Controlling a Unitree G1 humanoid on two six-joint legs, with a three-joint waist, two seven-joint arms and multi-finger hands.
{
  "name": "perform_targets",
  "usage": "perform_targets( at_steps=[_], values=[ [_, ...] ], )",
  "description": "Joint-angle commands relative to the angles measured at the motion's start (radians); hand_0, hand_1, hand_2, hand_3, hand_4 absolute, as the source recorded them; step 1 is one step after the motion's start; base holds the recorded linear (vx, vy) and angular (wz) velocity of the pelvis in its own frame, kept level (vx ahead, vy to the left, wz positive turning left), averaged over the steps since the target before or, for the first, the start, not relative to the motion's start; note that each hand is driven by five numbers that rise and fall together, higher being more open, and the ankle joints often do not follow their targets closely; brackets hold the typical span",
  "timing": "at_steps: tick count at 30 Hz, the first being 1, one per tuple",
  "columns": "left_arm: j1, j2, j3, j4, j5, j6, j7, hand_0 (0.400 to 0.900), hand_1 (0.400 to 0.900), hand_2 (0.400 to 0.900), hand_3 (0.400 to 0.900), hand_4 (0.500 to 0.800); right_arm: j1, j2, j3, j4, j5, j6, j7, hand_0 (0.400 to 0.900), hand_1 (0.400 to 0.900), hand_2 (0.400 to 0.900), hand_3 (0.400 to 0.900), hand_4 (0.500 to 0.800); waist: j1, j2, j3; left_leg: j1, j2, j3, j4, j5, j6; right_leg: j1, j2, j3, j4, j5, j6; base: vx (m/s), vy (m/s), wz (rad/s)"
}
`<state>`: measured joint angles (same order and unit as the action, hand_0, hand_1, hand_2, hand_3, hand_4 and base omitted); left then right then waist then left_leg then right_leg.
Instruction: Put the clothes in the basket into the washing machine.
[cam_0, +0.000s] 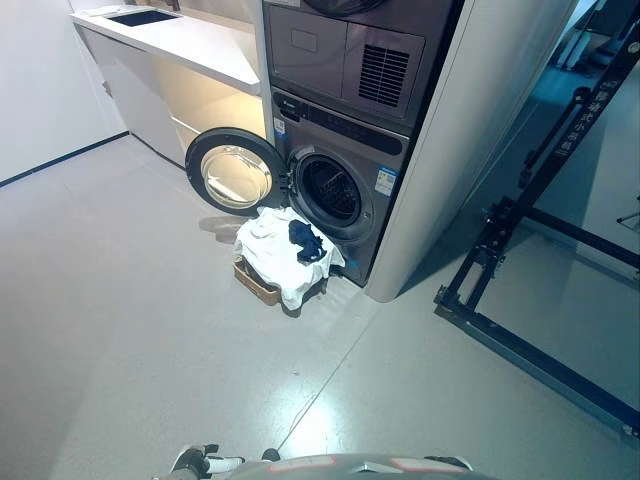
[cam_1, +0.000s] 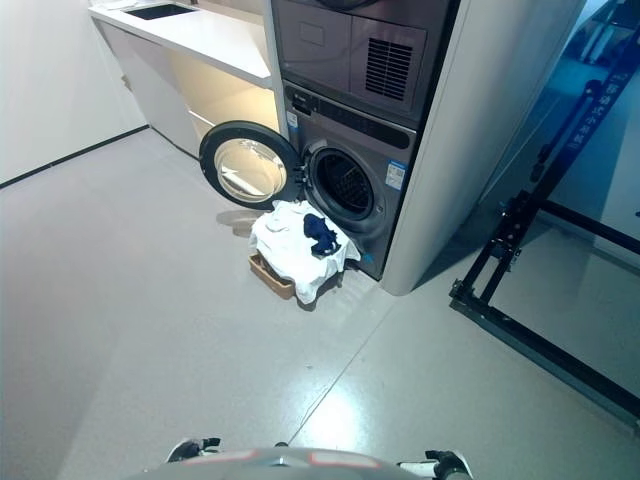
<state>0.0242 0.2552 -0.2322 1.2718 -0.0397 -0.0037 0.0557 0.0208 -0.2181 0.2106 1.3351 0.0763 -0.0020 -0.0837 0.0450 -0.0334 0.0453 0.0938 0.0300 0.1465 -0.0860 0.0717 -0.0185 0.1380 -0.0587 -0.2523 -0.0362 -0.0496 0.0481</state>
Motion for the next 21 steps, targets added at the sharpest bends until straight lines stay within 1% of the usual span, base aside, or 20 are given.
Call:
perform_targets(
  at_steps=[1, 3, 6, 13, 17, 21],
  values=[
    [-0.041, -0.002, -0.012, 0.064, 0.031, -0.011, 0.015, 0.900, 0.900, 0.900, 0.900, 0.800, -0.052, -0.047, 0.041, 0.024, -0.009, -0.005, -0.013, 0.900, 0.900, 0.900, 0.900, 0.800, -0.014, 0.007, -0.015, -0.057, -0.032, -0.053, -0.001, -0.005, 0.000, -0.017, -0.003, 0.027, 0.049, 0.054, 0.061, 0.00, 0.000, 0.00],
    [-0.042, -0.001, -0.009, 0.060, 0.027, -0.009, 0.013, 0.900, 0.900, 0.900, 0.900, 0.800, -0.052, -0.047, 0.042, 0.023, -0.008, -0.005, -0.013, 0.900, 0.900, 0.900, 0.900, 0.800, -0.013, 0.006, -0.015, -0.057, -0.032, -0.053, -0.001, -0.005, 0.000, -0.015, -0.003, 0.026, 0.048, 0.054, 0.062, 0.00, 0.002, 0.02],
    [-0.042, -0.008, -0.001, 0.080, 0.024, -0.004, 0.008, 0.900, 0.900, 0.900, 0.900, 0.800, -0.054, -0.047, 0.044, 0.025, -0.011, -0.002, -0.008, 0.900, 0.900, 0.900, 0.900, 0.800, -0.014, 0.004, -0.019, -0.056, -0.032, -0.052, -0.001, -0.008, 0.001, -0.015, -0.004, 0.027, 0.047, 0.054, 0.062, 0.00, 0.000, 0.00],
    [-0.035, -0.012, 0.020, 0.084, -0.006, 0.001, 0.012, 0.900, 0.900, 0.900, 0.900, 0.800, -0.051, -0.045, 0.038, 0.033, -0.014, 0.005, -0.008, 0.900, 0.900, 0.900, 0.900, 0.800, -0.010, 0.002, -0.021, -0.049, -0.037, -0.054, -0.001, -0.018, 0.008, -0.015, -0.009, 0.027, 0.056, 0.050, 0.067, 0.02, 0.020, -0.01],
    [-0.036, -0.016, 0.023, 0.083, -0.014, 0.000, 0.019, 0.900, 0.900, 0.900, 0.900, 0.800, -0.058, -0.050, 0.027, 0.051, -0.018, 0.012, -0.010, 0.900, 0.900, 0.900, 0.900, 0.800, -0.008, 0.012, -0.009, -0.046, -0.047, -0.055, -0.001, -0.024, 0.027, -0.046, -0.022, 0.045, 0.121, 0.046, 0.077, 0.01, 0.067, -0.08],
    [-0.044, -0.018, 0.023, 0.089, -0.020, 0.005, 0.010, 0.900, 0.900, 0.900, 0.900, 0.800, -0.075, -0.055, 0.018, 0.055, -0.023, 0.016, -0.012, 0.900, 0.900, 0.900, 0.900, 0.800, -0.011, 0.024, 0.011, -0.038, -0.065, -0.056, -0.001, -0.029, 0.048, -0.090, -0.042, 0.058, 0.220, 0.048, 0.090, 0.01, 0.113, -0.07]
  ],
)
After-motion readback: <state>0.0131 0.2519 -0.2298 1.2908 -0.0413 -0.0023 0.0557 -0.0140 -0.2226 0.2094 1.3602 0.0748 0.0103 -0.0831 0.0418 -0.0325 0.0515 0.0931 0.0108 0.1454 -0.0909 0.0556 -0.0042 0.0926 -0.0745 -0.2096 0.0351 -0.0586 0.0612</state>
